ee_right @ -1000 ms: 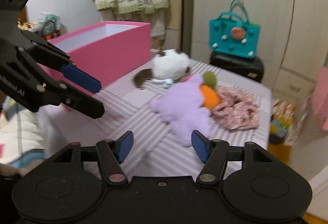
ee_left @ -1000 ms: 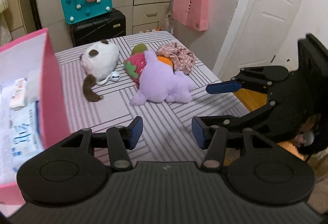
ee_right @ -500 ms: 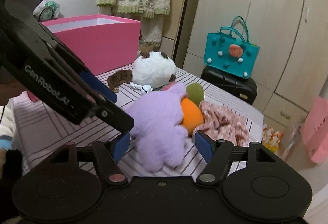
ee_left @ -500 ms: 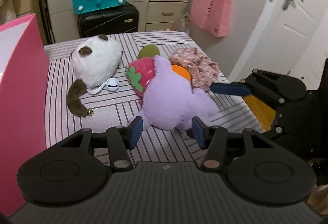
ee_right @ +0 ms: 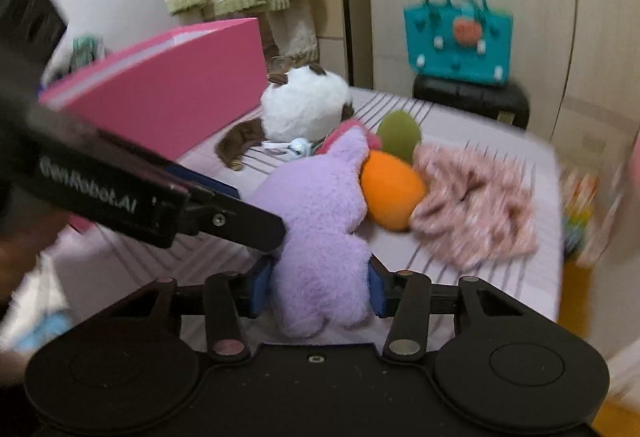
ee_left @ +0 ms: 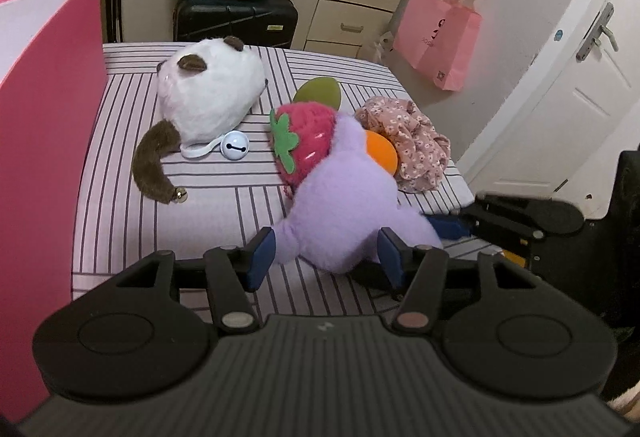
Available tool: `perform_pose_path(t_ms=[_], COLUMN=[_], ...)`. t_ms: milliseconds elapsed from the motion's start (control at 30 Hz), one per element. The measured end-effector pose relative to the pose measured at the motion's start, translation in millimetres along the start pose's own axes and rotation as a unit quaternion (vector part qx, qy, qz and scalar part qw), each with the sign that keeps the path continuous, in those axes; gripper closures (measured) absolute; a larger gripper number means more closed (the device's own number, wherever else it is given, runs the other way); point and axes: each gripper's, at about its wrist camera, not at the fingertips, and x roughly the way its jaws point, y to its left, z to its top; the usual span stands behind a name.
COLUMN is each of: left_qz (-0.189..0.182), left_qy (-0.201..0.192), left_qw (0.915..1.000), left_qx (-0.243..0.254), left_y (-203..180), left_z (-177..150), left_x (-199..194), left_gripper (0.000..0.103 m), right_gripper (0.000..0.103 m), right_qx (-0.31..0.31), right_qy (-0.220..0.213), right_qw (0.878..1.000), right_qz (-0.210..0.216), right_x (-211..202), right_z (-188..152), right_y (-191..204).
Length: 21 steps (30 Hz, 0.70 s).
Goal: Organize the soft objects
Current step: 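Grasp the purple plush toy with the left gripper while the right gripper grasps it too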
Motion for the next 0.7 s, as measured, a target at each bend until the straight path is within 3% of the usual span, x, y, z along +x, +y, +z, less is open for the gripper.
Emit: perform_pose_path(t_ms=[200,333,433,600,667,700], left_qz=[-0.013,-0.013,-0.016,-0.008,-0.009,-0.012], left_qy=[-0.006,-0.001,0.010,0.007,0.006,0.007], left_qw=[0.9999,0.9998,0.9996,0.9998,0.9998,0.9998], left_qx=[-0.007,-0.013,-0.021,0.014,0.016,0.014], left_y=[4,7,8,1,0,1], left_z=[-4,-7,-8,-13,-14,-14], left_x=[-8,-6,-5,-8,-8,-8], left_gripper=[0.043,0.043,0.042,0.043,0.044,0.046], right_gripper=[0.051,0.050,0.047,0.041,0.044,0.050], right_qx=[0.032,0.017,-0.028,-0.097,-0.091,-0.085], right_qy=[0.014,0.017,0.017,0.013,0.012,0.011], right_qw=[0.998,0.999,0.999,0.995,0.996,0.996], right_qz=[0.051,0.035,0.010,-0.022,-0.018,-0.011], right_x=[-6,-7,-6,-13,-16,-16], right_z=[-7,-8,-11,-19,-20,-21], right_y=[5,13,26,38,35,33])
